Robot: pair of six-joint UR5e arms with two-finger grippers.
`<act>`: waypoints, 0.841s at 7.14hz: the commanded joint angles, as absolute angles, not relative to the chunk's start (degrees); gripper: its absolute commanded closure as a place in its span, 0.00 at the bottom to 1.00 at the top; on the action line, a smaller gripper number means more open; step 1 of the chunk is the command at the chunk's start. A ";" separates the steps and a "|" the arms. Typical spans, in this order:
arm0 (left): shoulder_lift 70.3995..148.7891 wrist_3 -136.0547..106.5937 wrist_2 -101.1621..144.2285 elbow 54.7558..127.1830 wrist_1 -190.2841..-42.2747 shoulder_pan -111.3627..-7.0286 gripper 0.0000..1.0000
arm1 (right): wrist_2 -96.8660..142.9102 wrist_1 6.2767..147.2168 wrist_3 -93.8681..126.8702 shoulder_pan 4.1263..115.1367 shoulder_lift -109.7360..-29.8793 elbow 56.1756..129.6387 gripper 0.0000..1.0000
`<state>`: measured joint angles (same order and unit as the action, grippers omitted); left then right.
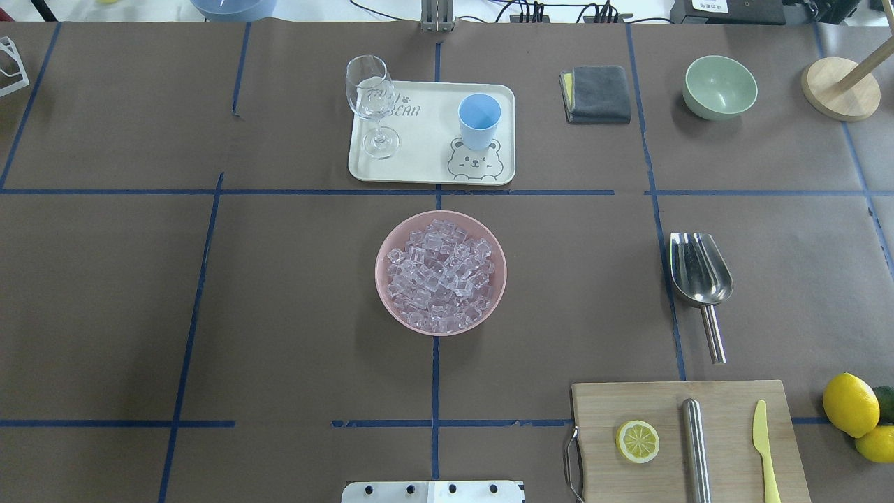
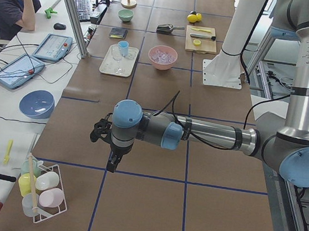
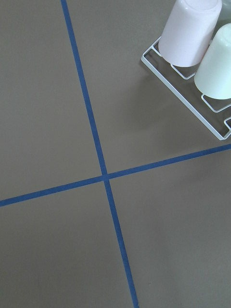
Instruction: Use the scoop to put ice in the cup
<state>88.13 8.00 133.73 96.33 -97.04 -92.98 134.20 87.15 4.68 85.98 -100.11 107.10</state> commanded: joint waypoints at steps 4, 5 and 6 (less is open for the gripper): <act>93.59 7.47 134.12 96.42 -97.38 -91.58 0.00 | 134.74 87.19 5.27 86.04 -99.15 107.84 0.00; 95.00 7.47 134.03 96.42 -97.47 -91.58 0.00 | 134.91 87.10 6.58 86.04 -98.53 108.19 0.00; 96.31 7.30 133.86 95.81 -101.39 -91.32 0.00 | 134.91 87.01 7.64 85.96 -98.09 108.37 0.00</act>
